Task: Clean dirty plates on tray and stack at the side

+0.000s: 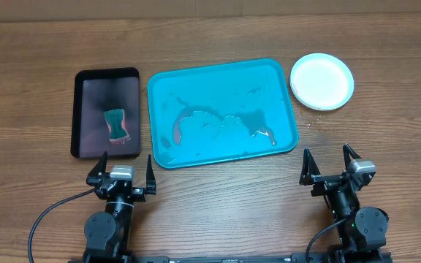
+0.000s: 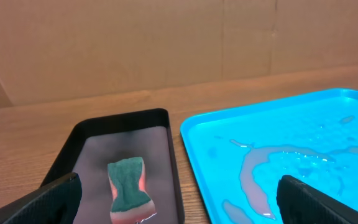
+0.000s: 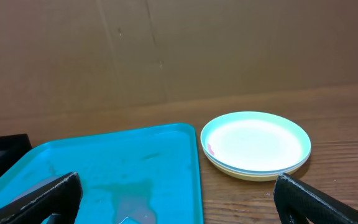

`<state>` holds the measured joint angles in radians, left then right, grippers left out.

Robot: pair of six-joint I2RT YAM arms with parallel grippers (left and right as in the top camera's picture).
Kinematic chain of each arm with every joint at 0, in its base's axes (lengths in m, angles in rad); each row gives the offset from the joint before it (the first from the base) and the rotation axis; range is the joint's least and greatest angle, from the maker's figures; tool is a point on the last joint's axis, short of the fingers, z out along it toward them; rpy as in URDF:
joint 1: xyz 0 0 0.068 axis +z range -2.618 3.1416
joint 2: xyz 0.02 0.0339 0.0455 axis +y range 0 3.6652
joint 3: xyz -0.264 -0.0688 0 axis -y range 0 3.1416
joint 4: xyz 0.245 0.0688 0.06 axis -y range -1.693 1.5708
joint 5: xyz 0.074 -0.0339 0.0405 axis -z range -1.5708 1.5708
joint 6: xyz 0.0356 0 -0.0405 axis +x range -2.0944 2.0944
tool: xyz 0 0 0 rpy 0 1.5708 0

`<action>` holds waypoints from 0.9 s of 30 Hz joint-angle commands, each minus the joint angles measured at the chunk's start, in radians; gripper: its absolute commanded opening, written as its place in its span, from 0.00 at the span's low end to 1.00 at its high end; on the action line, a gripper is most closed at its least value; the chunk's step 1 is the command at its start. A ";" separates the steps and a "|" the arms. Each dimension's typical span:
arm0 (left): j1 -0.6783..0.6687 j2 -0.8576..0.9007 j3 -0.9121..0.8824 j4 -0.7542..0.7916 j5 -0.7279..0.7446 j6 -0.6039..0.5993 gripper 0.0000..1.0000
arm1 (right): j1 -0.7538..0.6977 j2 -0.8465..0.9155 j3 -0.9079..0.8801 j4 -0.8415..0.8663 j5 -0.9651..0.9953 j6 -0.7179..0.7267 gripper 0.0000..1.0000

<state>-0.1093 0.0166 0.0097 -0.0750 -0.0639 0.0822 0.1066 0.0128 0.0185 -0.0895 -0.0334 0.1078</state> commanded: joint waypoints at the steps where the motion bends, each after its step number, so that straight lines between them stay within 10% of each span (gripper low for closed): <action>1: 0.006 -0.012 -0.005 0.004 -0.013 0.019 1.00 | 0.006 -0.010 -0.010 0.008 0.010 -0.004 1.00; 27: 0.006 -0.012 -0.005 0.004 -0.013 0.019 1.00 | 0.006 -0.010 -0.010 0.008 0.010 -0.004 1.00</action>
<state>-0.1093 0.0166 0.0097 -0.0750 -0.0639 0.0822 0.1066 0.0128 0.0185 -0.0895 -0.0330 0.1081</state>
